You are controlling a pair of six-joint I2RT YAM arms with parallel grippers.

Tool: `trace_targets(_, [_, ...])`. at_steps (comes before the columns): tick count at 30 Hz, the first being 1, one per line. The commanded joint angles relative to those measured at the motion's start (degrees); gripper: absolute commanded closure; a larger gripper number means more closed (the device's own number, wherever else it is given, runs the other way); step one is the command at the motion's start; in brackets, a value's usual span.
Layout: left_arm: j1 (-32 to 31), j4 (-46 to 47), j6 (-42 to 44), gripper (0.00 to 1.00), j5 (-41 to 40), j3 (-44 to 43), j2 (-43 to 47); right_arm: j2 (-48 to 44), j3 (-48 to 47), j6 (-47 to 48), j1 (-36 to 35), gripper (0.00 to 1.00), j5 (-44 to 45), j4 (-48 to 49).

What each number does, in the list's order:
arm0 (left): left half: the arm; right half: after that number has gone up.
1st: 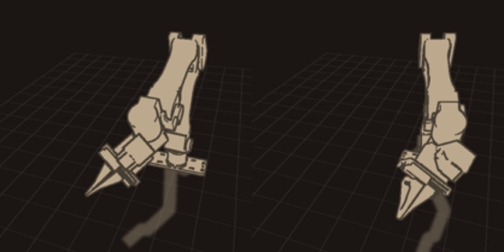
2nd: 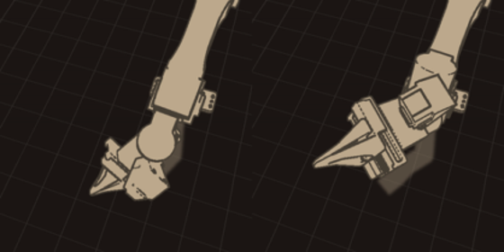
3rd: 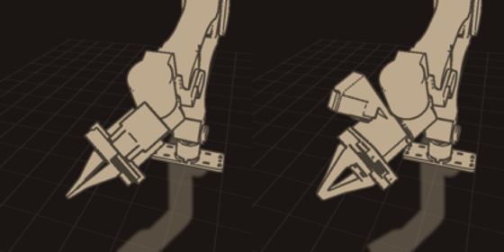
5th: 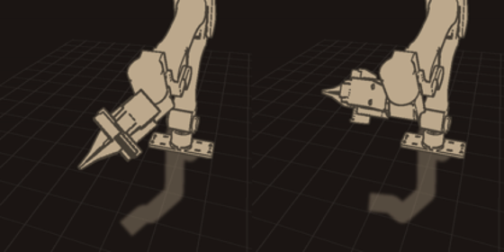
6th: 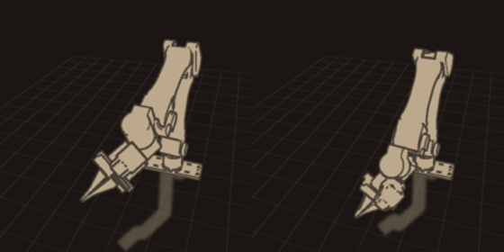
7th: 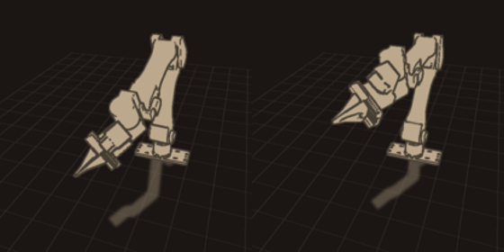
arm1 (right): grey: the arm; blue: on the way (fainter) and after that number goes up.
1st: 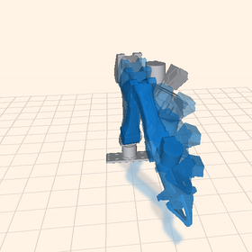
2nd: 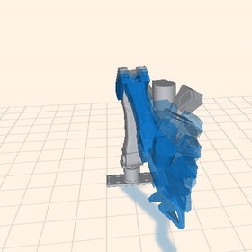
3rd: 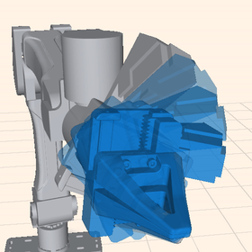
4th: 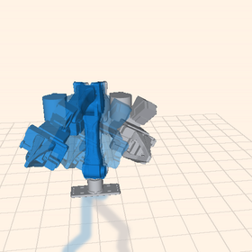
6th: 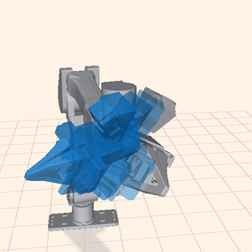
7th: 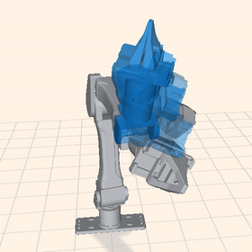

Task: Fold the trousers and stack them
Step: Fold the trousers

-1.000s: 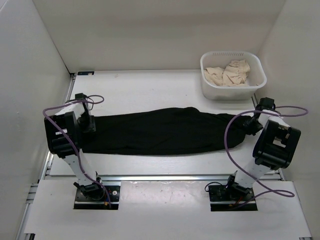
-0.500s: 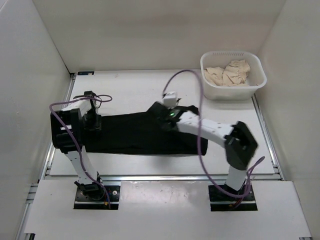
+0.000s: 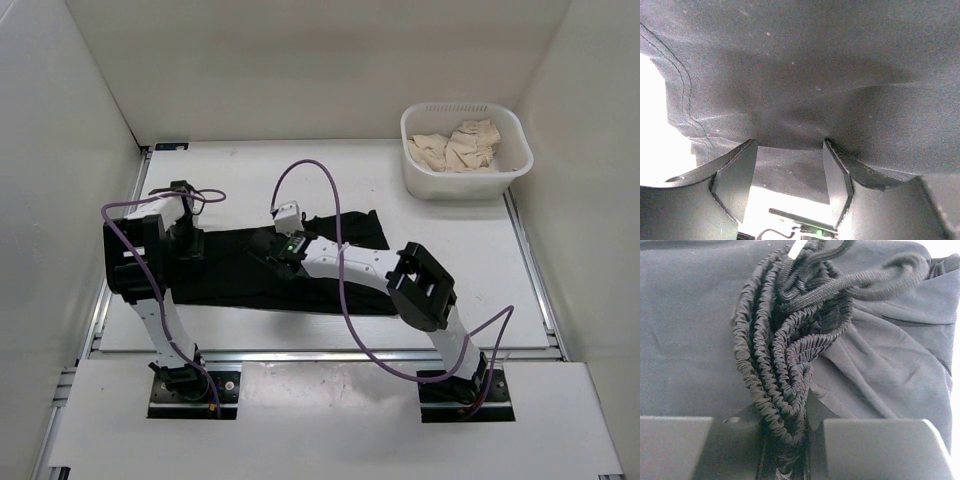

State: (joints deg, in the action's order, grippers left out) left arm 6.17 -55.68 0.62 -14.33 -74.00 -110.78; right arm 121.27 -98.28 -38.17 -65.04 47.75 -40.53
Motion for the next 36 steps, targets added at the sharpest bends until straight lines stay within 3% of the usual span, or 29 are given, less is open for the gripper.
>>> trace_targets(1, [-0.64,2.07,-0.62,0.33,1.93,-0.89,-0.49,0.28,-2.27,0.38,-1.49,1.0,4.36,0.27])
trace_targets(2, [-0.64,2.07,-0.62,0.33,2.46,-0.36,0.03,-0.24,-1.75,1.08,-1.5,0.99,4.37,1.15])
trace_targets(4, [-0.64,2.07,-0.62,0.33,2.46,-0.36,0.04,-0.25,-1.13,3.09,-1.5,0.86,2.81,4.21])
trace_targets(5, [-0.64,2.07,-0.62,0.33,2.46,-0.36,0.04,-0.25,-0.43,7.63,-1.5,0.66,-2.52,5.71])
trace_targets(6, [-0.64,2.07,-0.62,0.33,2.46,-0.36,0.04,0.27,-0.42,9.24,-2.02,0.55,-4.83,6.34])
trace_targets(10, [-0.64,2.07,-0.62,0.32,1.94,0.17,0.57,-2.61,-2.0,20.04,-4.57,0.31,-12.21,6.95])
trace_targets(12, [-0.64,2.07,-0.62,0.32,1.93,0.17,0.57,-7.16,-3.75,24.88,-5.28,0.27,-24.33,6.35])
trace_targets(16, [-0.64,2.07,-0.62,0.31,1.93,0.17,1.09,-16.05,-1.06,28.33,-6.6,0.27,-32.18,6.69])
trace_targets(20, [-0.64,1.55,-0.62,0.29,1.93,0.17,1.62,-22.04,6.76,26.84,-5.45,0.32,-28.69,10.21])
trace_targets(24, [-0.64,1.02,-0.62,0.29,1.41,0.17,1.62,-17.4,5.47,23.5,1.47,0.39,-29.19,6.88])
trace_targets(28, [-0.64,1.01,-0.62,0.29,1.41,0.17,2.15,-11.95,4.68,25.94,3.69,0.35,-35.08,8.63])
trace_targets(31, [-0.64,0.49,-0.62,0.29,0.88,0.17,2.15,-9.83,3.63,25.96,3.69,0.35,-34.13,8.63])
trace_targets(34, [-0.64,0.49,-0.62,0.29,0.88,0.17,2.15,-9.21,7.91,21.66,7.02,0.36,-35.25,11.07])
trace_targets(36, [-0.64,0.49,-0.62,0.29,0.88,0.78,2.15,-9.21,12.99,19.29,8.96,0.44,-38.16,13.54])
